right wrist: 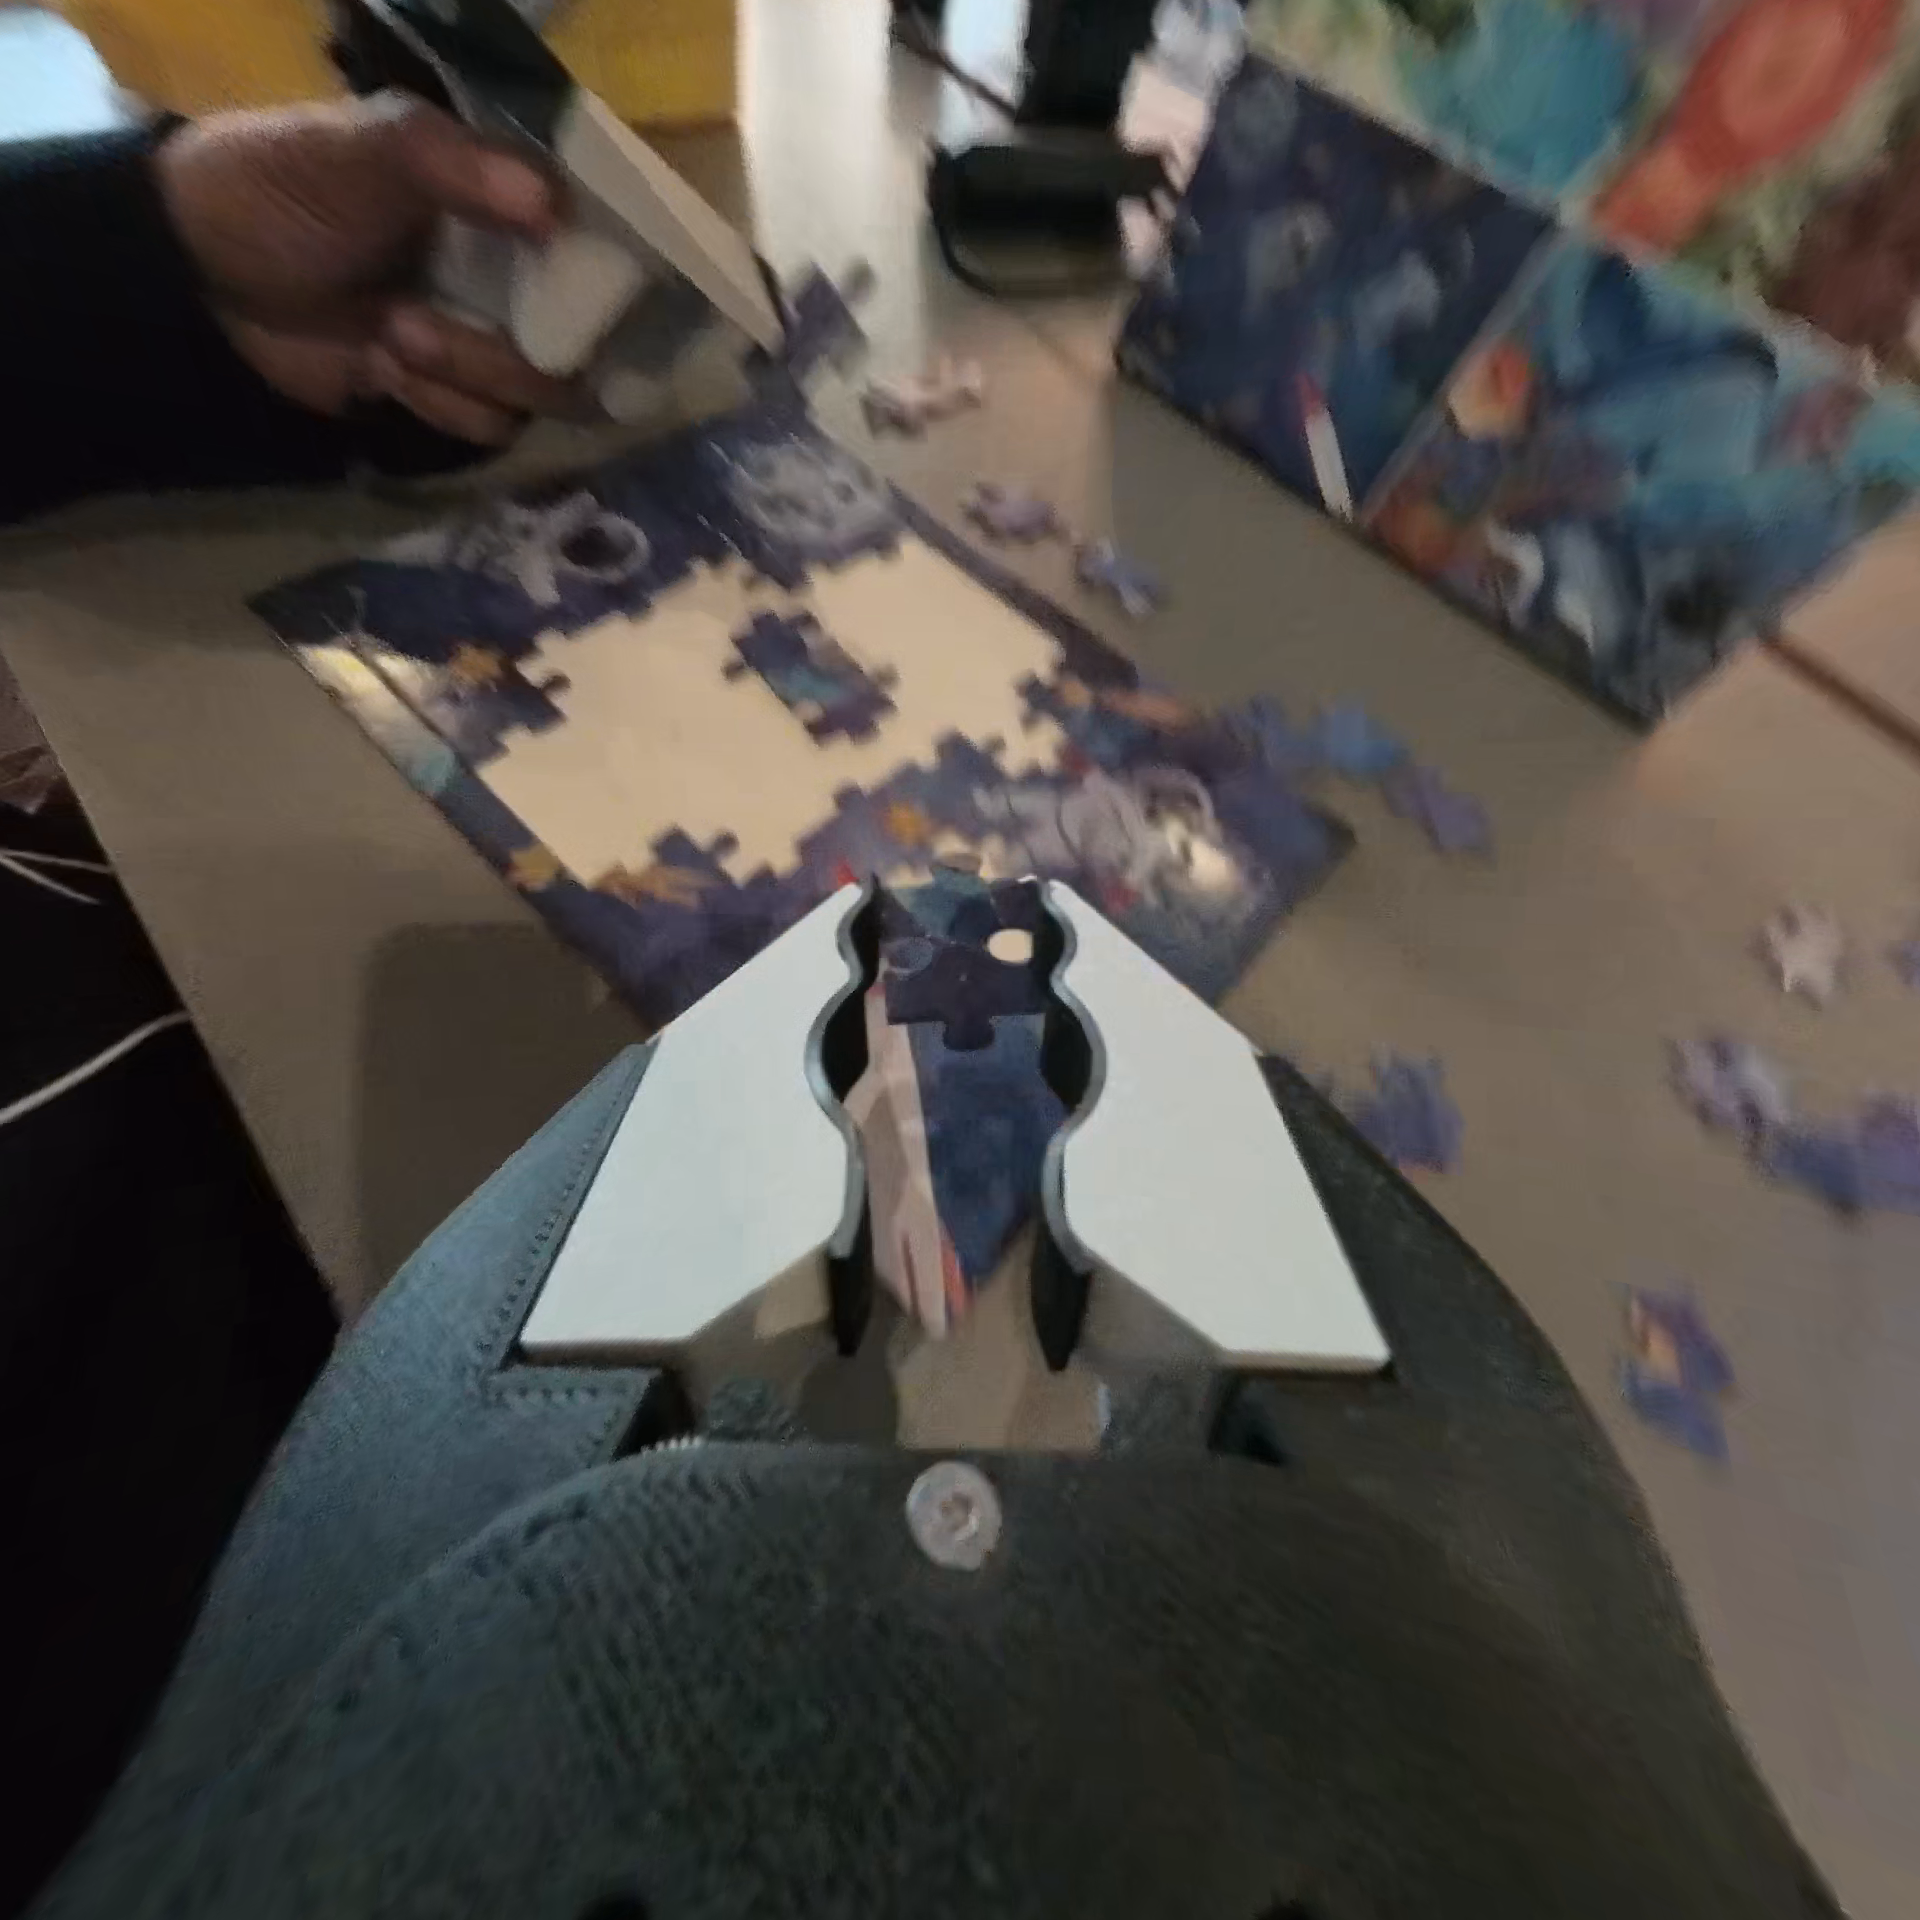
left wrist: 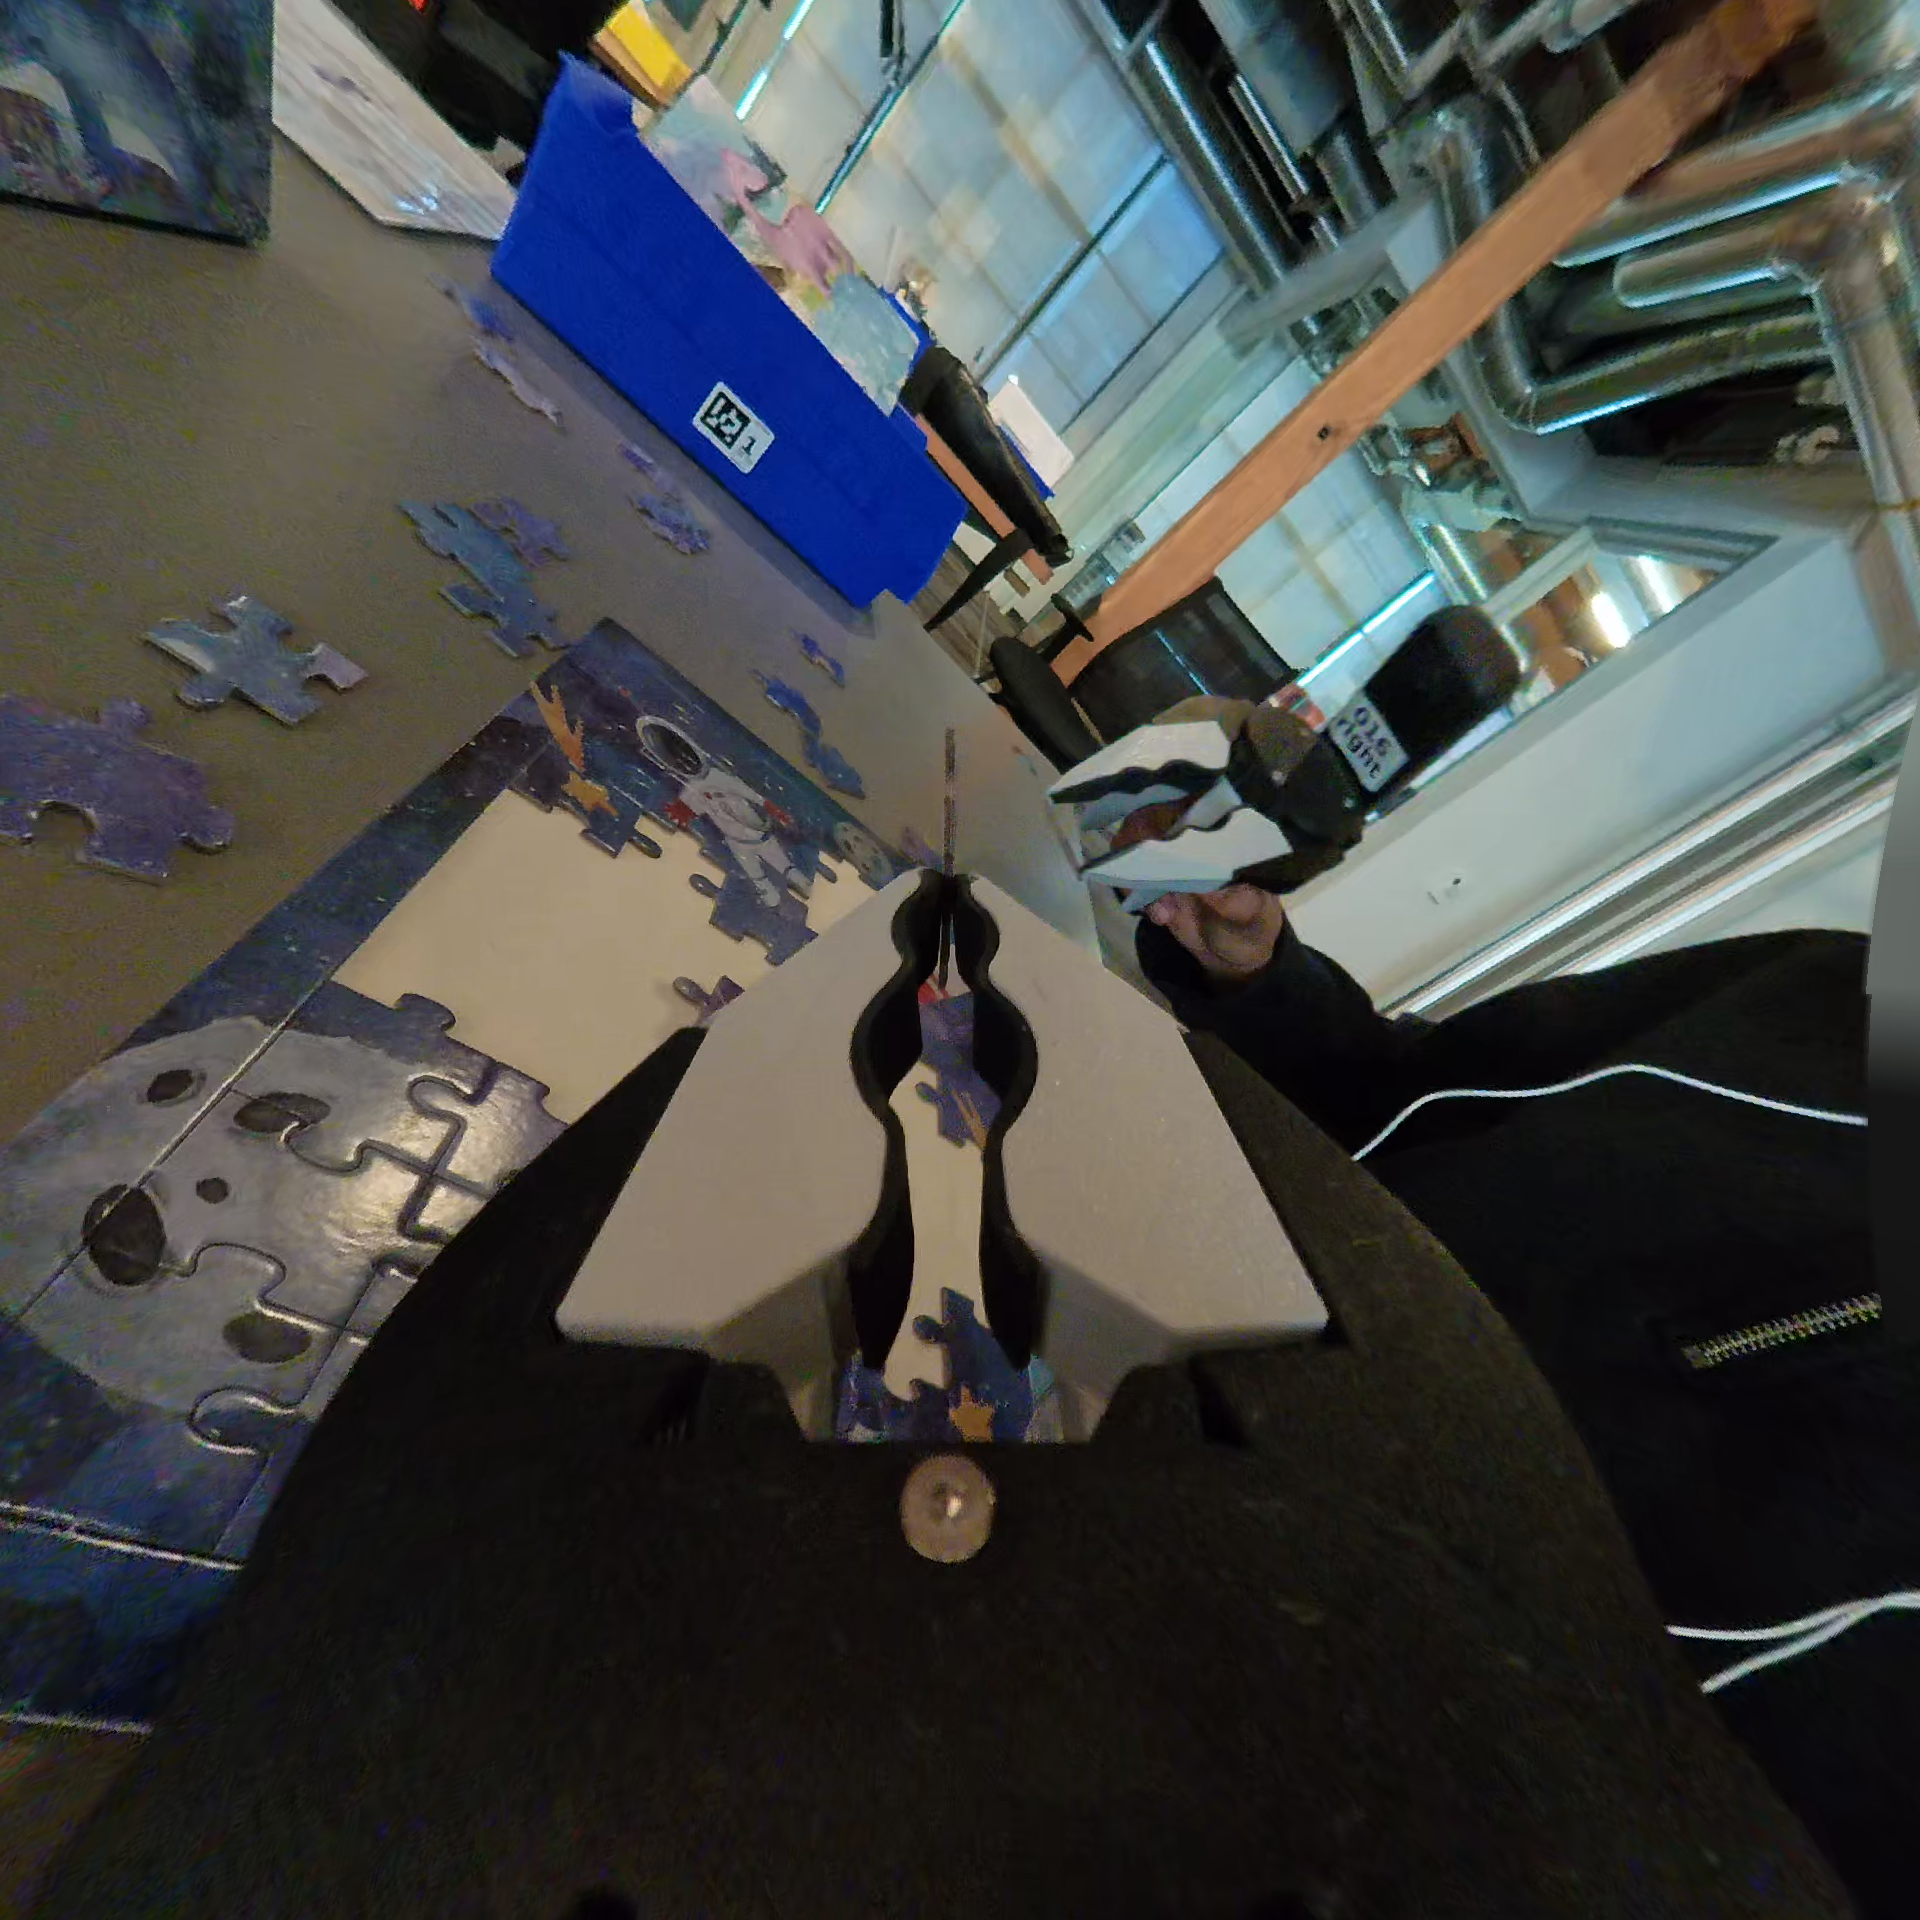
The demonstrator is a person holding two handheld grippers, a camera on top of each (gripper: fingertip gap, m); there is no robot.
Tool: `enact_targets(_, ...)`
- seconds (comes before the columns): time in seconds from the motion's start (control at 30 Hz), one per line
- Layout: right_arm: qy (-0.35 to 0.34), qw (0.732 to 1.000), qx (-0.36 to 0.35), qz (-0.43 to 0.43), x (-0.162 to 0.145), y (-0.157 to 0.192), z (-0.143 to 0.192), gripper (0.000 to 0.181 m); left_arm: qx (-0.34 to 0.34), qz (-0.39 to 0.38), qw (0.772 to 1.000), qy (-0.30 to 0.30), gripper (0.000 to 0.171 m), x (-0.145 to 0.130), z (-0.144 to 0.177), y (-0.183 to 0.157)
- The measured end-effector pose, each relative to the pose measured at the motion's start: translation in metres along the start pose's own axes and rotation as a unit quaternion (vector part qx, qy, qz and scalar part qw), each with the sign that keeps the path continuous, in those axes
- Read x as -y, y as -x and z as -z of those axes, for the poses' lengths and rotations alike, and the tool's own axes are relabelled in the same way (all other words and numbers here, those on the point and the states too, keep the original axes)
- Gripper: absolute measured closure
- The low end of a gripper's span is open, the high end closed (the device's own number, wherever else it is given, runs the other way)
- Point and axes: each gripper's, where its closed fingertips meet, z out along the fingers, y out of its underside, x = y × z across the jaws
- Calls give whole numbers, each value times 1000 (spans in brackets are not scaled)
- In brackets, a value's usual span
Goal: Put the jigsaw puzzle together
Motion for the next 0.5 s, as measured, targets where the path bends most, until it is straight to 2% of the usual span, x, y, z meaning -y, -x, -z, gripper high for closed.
enact_targets(0.07, -36, 997, 18, 60, 26, 15, -21, 180, 6, 0, 1000, 2, 171, -1, 0, 2)
enact_targets(0.17, -82, 984, 19, 160, 58, 36, -53, 181, 16, 4, 1000, 2, 171, -1, 2, 6)
enact_targets(0.23, -67, 977, 16, 201, 65, 43, -73, 181, 19, 9, 1000, 3, 171, -1, 2, 7)
enact_targets(0.3, -45, 974, -8, 221, 64, 37, -82, 181, 18, 14, 1000, 4, 171, -2, 3, 8)
enact_targets(0.4, -33, 978, -45, 199, 54, 8, -73, 181, 19, 22, 1000, 7, 171, -4, 4, 9)
enact_targets(0.5, -9, 991, -62, 119, 27, -27, -54, 179, 8, 39, 999, 11, 171, -8, 3, 7)
